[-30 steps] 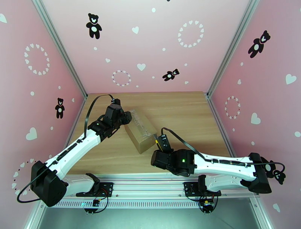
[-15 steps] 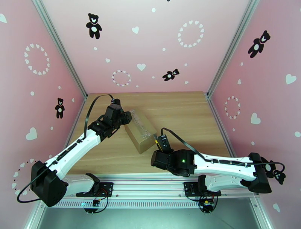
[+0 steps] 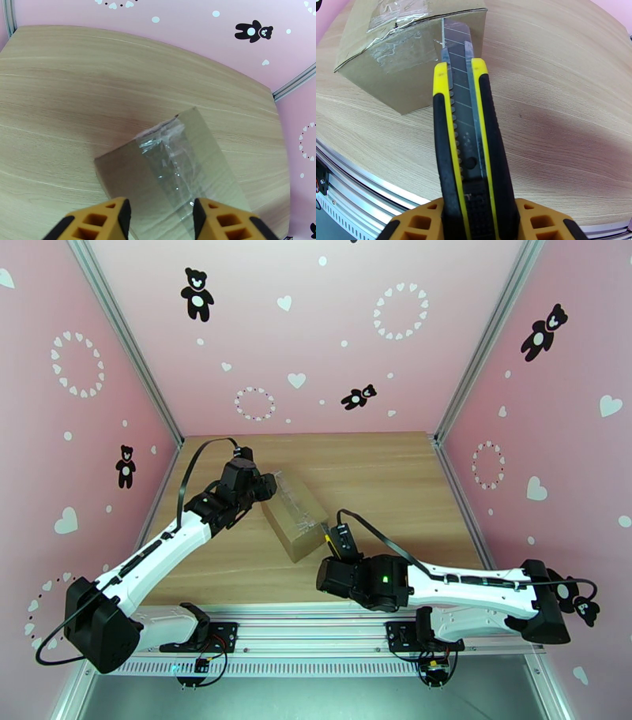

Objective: Unpack the express box

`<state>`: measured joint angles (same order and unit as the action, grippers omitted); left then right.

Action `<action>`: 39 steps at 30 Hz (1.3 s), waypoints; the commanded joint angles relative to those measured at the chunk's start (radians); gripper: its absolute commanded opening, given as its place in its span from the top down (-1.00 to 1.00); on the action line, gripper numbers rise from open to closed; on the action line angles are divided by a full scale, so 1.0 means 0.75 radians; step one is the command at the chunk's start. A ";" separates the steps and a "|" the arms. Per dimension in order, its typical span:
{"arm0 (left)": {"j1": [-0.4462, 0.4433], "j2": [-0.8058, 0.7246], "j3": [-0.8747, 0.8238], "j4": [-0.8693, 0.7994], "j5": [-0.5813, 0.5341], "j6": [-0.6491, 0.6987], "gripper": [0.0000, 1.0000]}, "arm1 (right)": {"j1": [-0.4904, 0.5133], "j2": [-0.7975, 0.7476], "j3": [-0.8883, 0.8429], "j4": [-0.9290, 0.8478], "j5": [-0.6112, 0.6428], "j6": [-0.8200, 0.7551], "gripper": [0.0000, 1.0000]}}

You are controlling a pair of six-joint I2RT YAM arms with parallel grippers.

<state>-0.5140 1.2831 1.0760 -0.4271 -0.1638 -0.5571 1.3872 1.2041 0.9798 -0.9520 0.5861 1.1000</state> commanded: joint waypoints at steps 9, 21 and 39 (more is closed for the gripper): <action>-0.013 -0.006 -0.011 -0.002 -0.010 0.000 0.01 | 0.014 0.002 0.041 -0.026 0.043 0.001 1.00; -0.013 -0.008 -0.015 -0.003 -0.013 0.002 0.01 | 0.015 0.009 0.053 -0.029 0.054 -0.002 1.00; -0.013 -0.007 -0.015 -0.005 -0.011 0.000 0.01 | 0.015 0.035 0.061 -0.063 0.047 0.022 1.00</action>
<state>-0.5140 1.2831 1.0760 -0.4271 -0.1638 -0.5571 1.3930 1.2194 0.9947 -0.9665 0.6033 1.1011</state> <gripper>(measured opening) 0.495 0.374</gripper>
